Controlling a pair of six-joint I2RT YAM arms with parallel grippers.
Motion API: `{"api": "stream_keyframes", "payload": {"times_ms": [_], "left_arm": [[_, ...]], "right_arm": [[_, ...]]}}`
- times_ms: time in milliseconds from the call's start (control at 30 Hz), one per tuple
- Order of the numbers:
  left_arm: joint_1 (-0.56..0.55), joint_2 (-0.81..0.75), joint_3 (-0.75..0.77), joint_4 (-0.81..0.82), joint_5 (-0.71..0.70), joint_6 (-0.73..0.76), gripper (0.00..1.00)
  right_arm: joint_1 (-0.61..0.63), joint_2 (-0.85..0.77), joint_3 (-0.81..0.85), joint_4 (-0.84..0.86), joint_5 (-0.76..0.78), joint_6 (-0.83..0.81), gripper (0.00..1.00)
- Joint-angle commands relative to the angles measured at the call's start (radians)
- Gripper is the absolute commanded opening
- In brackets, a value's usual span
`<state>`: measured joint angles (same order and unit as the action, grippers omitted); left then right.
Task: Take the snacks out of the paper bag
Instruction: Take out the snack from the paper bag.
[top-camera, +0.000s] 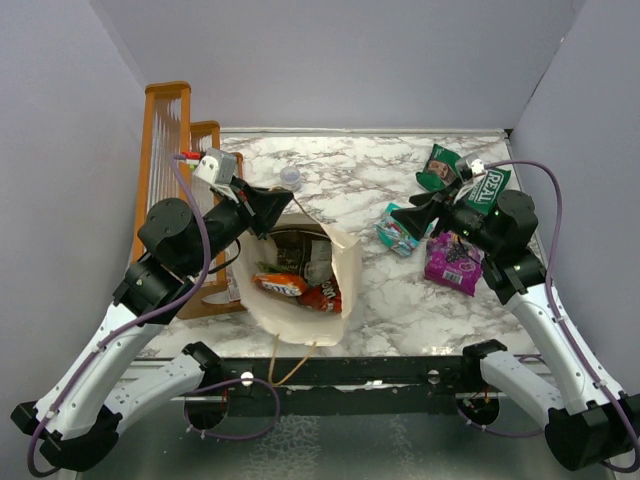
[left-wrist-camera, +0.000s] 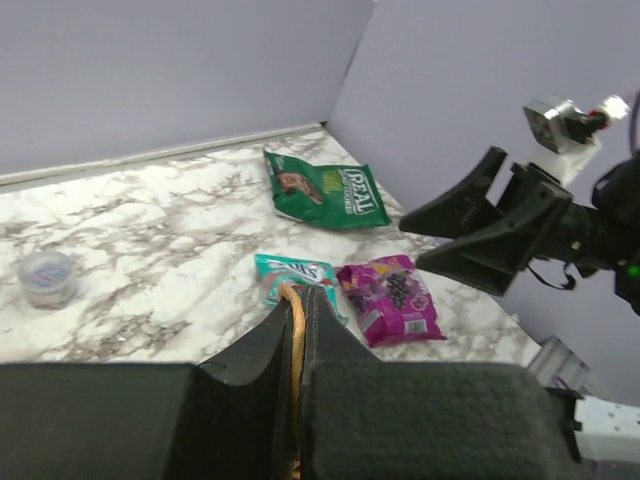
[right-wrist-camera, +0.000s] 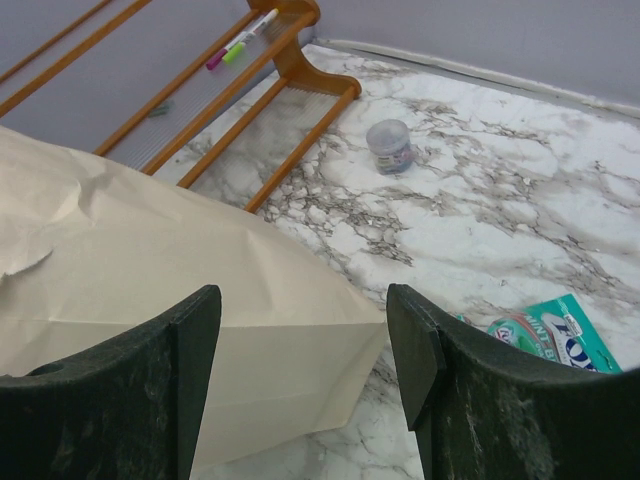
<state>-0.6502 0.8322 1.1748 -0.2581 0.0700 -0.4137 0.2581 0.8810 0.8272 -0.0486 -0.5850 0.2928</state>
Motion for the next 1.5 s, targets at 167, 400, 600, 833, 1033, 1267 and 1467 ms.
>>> {"api": "stream_keyframes", "payload": {"times_ms": [167,400,600,833,1033,1267,1467], "left_arm": [[-0.002,0.260,0.299,-0.084,-0.118,0.121,0.00],[-0.001,0.397,0.457,-0.091,-0.151,0.209,0.00],[0.005,0.486,0.562,-0.091,-0.188,0.317,0.00],[0.009,0.535,0.645,-0.079,-0.172,0.450,0.00],[0.009,0.482,0.530,-0.057,0.123,0.458,0.00],[0.009,0.406,0.371,-0.028,0.349,0.416,0.00],[0.009,0.416,0.350,0.012,0.446,0.324,0.00]], "right_arm": [[0.021,0.000,0.040,0.015,-0.009,0.011,0.68],[0.023,-0.048,0.030,-0.055,0.031,-0.017,0.68],[0.022,-0.065,0.037,-0.092,0.038,-0.028,0.68],[0.023,-0.075,0.055,-0.119,0.019,-0.045,0.68],[0.023,-0.084,0.068,-0.162,-0.008,-0.107,0.68],[0.024,-0.079,0.037,-0.188,-0.093,-0.147,0.67],[0.054,-0.091,-0.007,-0.184,-0.155,-0.168,0.65]]}}
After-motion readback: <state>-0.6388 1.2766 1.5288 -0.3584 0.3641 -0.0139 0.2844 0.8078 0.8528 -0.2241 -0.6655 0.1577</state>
